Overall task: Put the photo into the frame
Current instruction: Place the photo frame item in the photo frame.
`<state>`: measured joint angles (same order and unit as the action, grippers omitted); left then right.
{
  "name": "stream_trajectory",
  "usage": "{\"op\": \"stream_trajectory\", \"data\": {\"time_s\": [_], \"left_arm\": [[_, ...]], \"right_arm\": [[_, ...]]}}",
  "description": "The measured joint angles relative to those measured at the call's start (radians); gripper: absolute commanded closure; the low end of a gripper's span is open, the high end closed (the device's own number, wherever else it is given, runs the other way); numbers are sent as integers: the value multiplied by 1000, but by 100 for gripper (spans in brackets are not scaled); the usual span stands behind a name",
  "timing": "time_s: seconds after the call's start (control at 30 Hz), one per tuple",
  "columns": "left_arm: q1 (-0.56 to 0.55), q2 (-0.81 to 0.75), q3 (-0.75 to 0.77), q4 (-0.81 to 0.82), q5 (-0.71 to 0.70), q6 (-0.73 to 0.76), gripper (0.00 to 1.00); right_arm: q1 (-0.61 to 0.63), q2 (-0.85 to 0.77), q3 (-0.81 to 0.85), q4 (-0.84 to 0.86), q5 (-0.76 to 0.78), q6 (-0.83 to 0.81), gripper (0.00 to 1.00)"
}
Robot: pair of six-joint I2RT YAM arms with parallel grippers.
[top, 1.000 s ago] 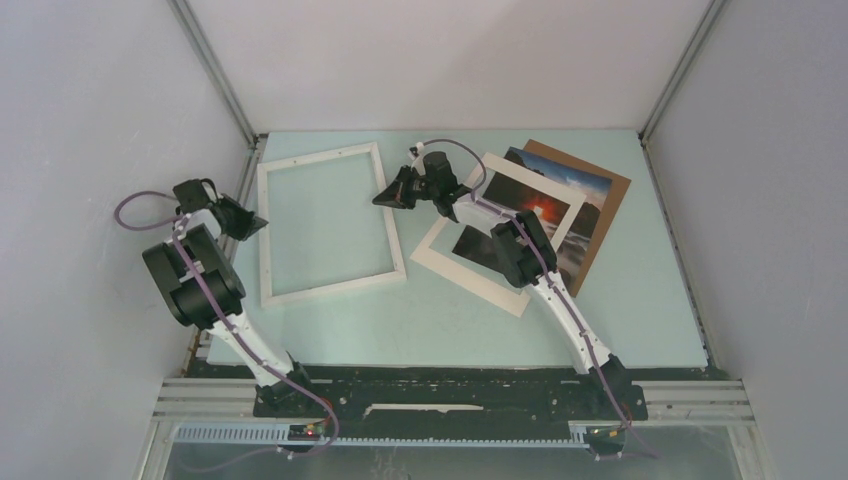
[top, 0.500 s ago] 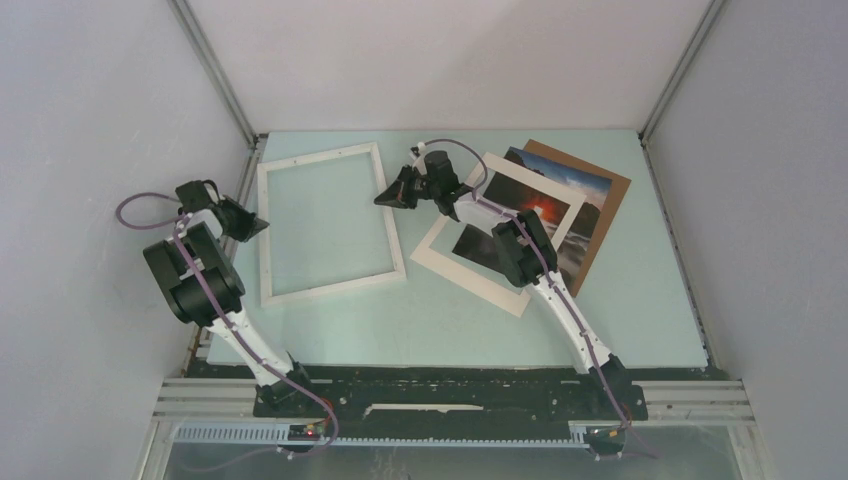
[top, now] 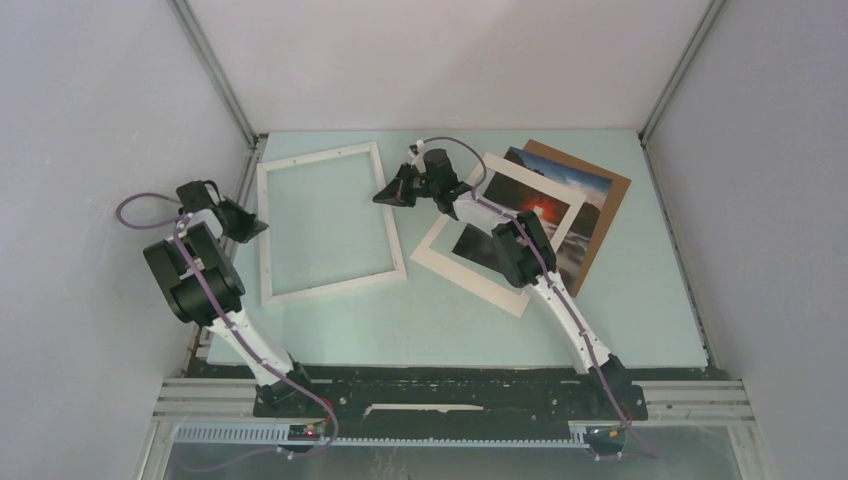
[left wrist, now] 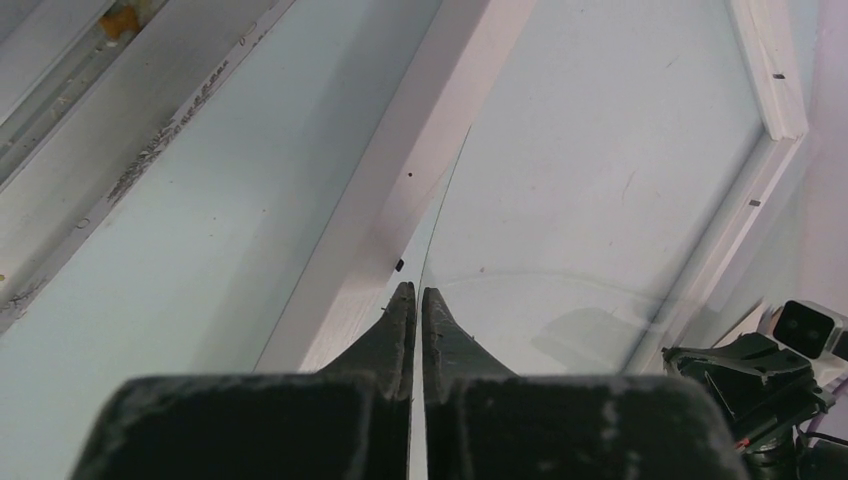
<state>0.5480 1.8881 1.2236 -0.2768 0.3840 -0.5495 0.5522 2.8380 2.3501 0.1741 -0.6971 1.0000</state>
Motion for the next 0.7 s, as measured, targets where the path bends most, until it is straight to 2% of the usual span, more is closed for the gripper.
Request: {"op": "stream_trajectory", "data": {"time_s": [0.1, 0.2, 0.5, 0.57, 0.7], "left_arm": [[0, 1, 0, -3, -9, 1, 93], [-2, 1, 1, -13, -26, 9, 81], [-5, -10, 17, -92, -88, 28, 66], [-8, -23, 17, -117, -105, 33, 59], [-15, -69, 17, -177, -150, 44, 48]], "right_arm": [[0, 0, 0, 0, 1, 0, 100], [1, 0, 1, -2, 1, 0, 100], [2, 13, 39, -40, 9, -16, 100], [5, 14, 47, -47, 11, -22, 100], [6, 14, 51, -55, 15, -27, 88]]}}
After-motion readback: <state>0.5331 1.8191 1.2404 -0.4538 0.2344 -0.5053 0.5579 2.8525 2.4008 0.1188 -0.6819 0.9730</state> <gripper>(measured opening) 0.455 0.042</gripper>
